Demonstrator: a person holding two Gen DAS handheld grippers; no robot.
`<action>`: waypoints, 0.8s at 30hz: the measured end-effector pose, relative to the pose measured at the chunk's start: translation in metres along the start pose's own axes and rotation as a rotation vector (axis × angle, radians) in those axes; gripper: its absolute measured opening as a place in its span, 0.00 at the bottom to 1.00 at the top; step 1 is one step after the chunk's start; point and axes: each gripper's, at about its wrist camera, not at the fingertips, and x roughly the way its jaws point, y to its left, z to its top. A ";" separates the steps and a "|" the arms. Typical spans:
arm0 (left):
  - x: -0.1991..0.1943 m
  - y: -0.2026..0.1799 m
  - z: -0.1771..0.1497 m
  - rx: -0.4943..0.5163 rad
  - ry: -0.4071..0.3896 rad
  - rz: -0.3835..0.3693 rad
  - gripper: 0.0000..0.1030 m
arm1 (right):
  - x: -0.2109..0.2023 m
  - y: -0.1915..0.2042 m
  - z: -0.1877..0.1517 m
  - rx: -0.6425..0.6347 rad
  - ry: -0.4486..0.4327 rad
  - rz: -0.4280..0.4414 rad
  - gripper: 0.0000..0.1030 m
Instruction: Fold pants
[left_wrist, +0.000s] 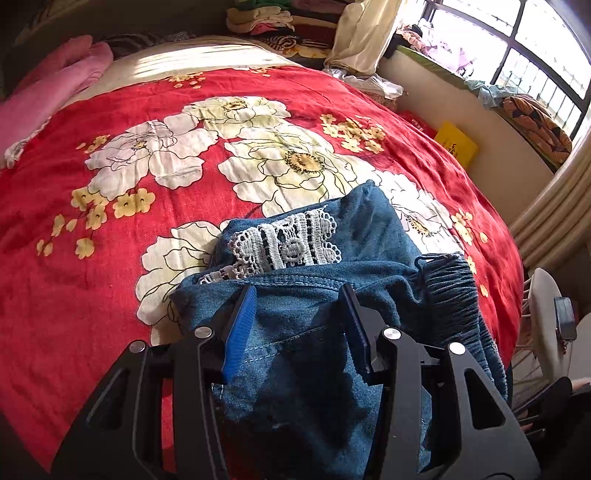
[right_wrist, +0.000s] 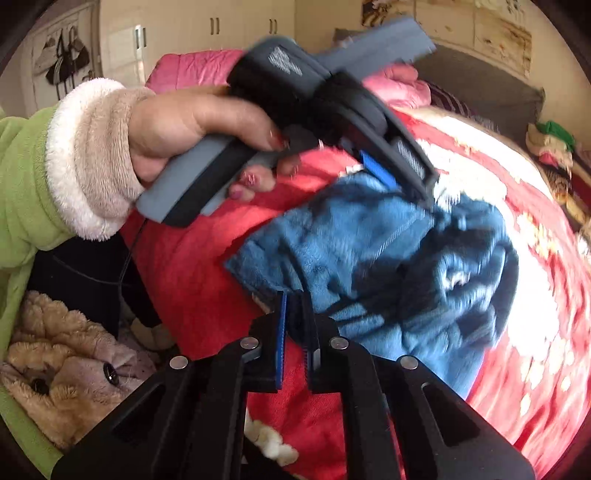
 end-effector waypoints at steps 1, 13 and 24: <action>0.000 0.000 0.000 -0.004 -0.002 -0.002 0.38 | 0.002 -0.001 -0.005 0.024 0.002 0.010 0.07; -0.006 -0.002 -0.001 -0.024 -0.023 -0.011 0.38 | -0.016 -0.006 -0.008 0.161 -0.099 0.042 0.11; -0.035 -0.014 0.000 -0.013 -0.090 -0.021 0.45 | -0.074 -0.031 -0.007 0.304 -0.267 -0.007 0.38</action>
